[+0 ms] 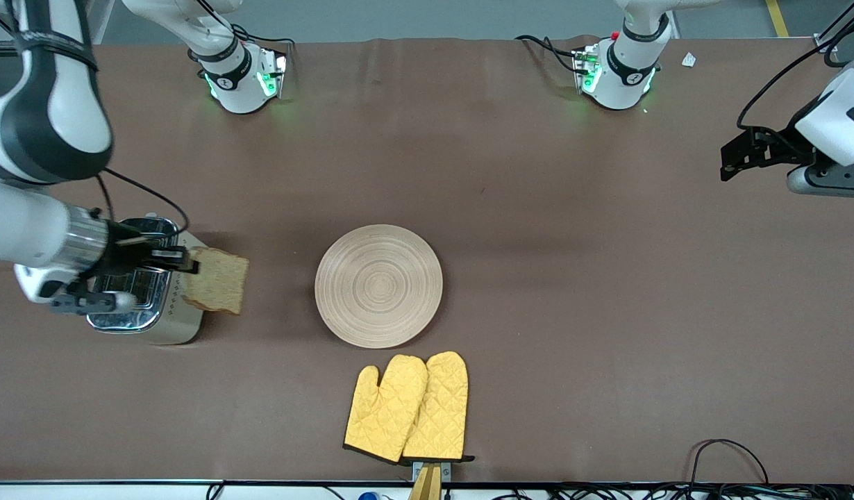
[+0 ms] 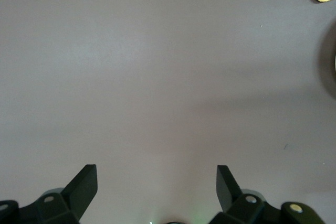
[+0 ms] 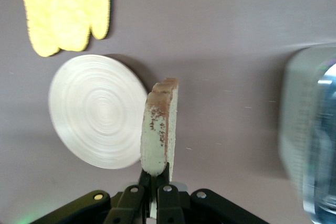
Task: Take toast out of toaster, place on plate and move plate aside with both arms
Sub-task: 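Lift the toast out of the toaster slot with the right gripper, then carry the toast over the wooden plate and lower it down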
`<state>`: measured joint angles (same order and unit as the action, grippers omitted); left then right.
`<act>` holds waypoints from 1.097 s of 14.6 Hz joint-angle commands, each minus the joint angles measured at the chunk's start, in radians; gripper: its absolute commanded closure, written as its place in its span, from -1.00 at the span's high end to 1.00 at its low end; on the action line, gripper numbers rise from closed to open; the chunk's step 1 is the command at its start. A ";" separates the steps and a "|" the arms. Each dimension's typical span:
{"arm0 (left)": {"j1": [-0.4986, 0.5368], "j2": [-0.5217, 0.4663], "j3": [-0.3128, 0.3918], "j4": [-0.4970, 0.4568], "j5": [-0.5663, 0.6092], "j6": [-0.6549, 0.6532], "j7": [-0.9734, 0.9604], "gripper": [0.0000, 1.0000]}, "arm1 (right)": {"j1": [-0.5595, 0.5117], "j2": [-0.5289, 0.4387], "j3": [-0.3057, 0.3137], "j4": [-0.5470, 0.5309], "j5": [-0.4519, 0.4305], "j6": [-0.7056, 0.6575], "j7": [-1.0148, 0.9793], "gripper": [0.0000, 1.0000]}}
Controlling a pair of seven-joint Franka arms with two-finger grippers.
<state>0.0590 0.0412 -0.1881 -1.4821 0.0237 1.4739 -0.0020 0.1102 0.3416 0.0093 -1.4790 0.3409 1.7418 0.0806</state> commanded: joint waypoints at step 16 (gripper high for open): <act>0.007 0.009 -0.001 0.028 -0.034 -0.012 0.011 1.00 | 0.255 0.186 -0.014 -0.274 0.299 0.513 -0.097 -0.98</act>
<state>0.0598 0.0453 -0.1876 -1.4736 0.0048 1.4739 -0.0020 0.4119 0.5524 -0.0139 -1.6758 0.6094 2.2476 0.0820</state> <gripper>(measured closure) 0.000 0.934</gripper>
